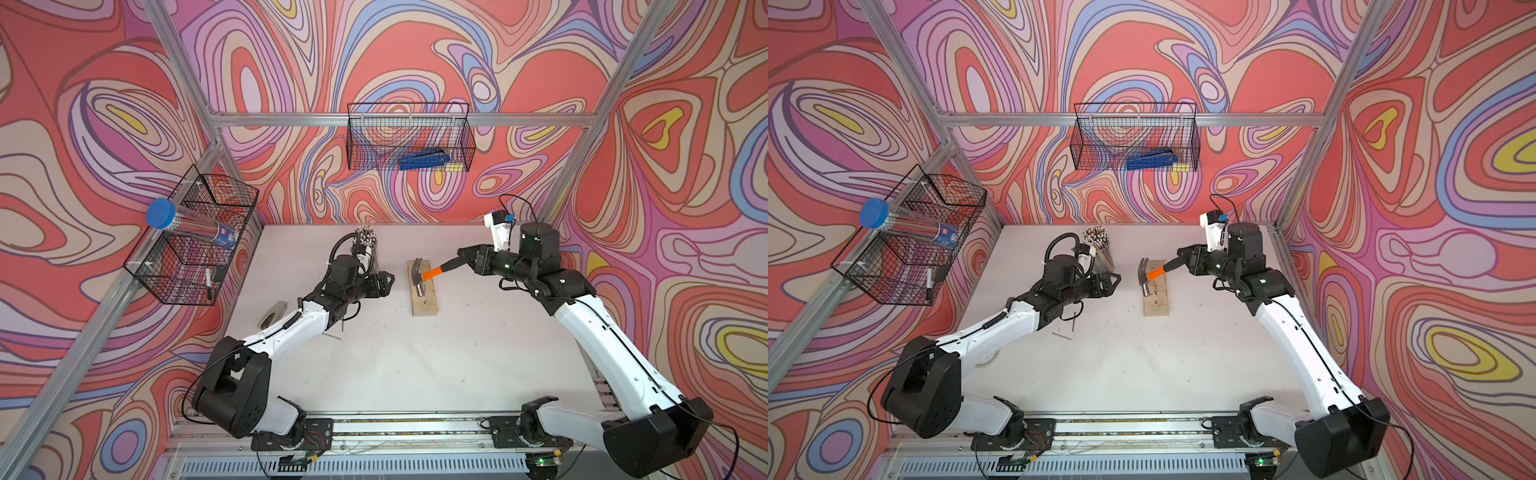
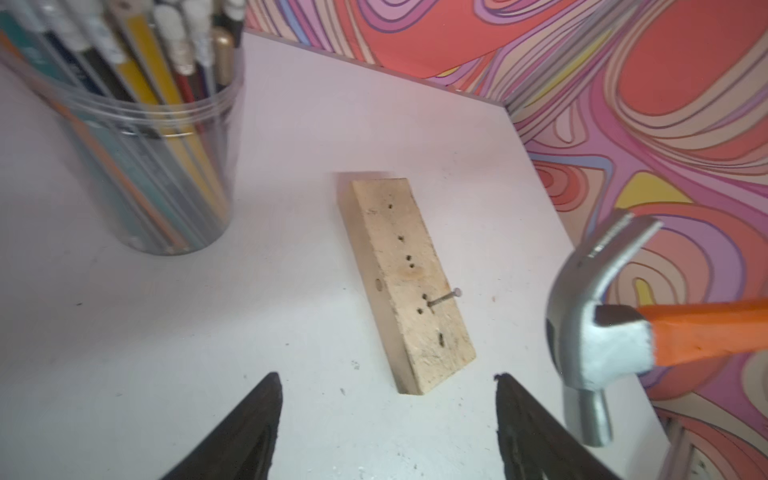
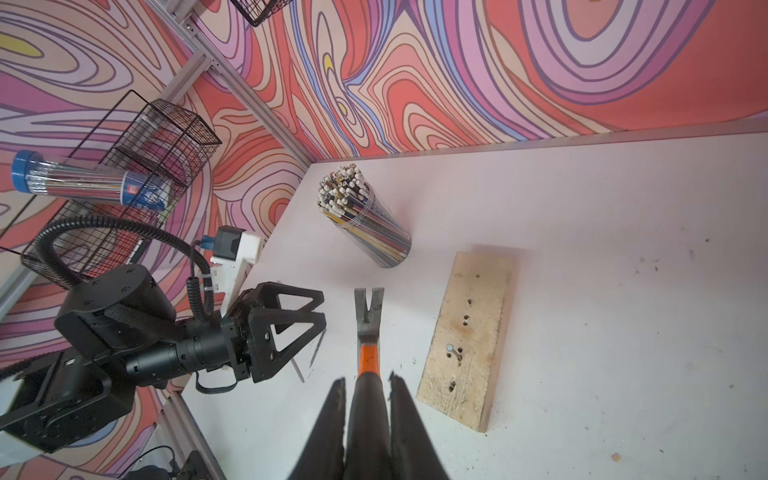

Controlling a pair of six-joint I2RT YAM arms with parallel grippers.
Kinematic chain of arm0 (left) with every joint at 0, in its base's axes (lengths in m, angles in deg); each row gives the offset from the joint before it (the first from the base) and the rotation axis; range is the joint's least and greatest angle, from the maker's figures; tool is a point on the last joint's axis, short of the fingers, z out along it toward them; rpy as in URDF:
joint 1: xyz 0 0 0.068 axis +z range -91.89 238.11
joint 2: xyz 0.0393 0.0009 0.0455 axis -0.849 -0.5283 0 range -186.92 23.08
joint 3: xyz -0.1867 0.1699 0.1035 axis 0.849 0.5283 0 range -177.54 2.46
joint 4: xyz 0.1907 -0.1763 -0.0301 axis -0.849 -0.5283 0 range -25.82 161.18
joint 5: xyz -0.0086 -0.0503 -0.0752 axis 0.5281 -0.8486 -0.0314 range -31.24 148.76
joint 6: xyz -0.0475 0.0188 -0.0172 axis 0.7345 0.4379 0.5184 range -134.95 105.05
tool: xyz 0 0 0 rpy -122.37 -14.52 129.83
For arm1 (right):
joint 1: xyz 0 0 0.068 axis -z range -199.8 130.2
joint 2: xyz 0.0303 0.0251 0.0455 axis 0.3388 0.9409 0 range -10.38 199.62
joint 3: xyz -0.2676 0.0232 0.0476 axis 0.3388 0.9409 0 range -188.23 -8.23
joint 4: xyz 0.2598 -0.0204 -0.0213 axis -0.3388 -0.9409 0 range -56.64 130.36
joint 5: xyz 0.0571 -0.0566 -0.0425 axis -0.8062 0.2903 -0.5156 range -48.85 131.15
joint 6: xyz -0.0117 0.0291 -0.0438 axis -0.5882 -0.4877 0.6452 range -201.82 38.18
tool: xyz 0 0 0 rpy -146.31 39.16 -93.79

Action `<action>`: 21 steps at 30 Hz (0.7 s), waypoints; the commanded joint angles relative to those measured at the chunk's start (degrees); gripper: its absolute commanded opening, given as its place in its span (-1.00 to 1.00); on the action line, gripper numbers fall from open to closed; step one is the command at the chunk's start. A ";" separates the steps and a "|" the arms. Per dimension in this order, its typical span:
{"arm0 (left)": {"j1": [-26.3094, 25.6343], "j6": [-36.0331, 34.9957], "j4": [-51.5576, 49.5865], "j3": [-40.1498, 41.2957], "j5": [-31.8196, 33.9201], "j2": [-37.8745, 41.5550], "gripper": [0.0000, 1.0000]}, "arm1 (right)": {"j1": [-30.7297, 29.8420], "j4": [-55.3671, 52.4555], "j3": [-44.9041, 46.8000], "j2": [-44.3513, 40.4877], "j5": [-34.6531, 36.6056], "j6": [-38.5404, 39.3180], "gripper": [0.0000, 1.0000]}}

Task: Use a claw hammer to pull out a nail
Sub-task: Adjust the mounting plate at the center of the board, then adjust the hammer.

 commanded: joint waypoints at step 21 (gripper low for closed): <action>4.81 28.81 45.44 8.79 -28.76 -2.74 0.41 | 3.14 35.96 9.37 -0.19 -22.60 -22.04 -1.00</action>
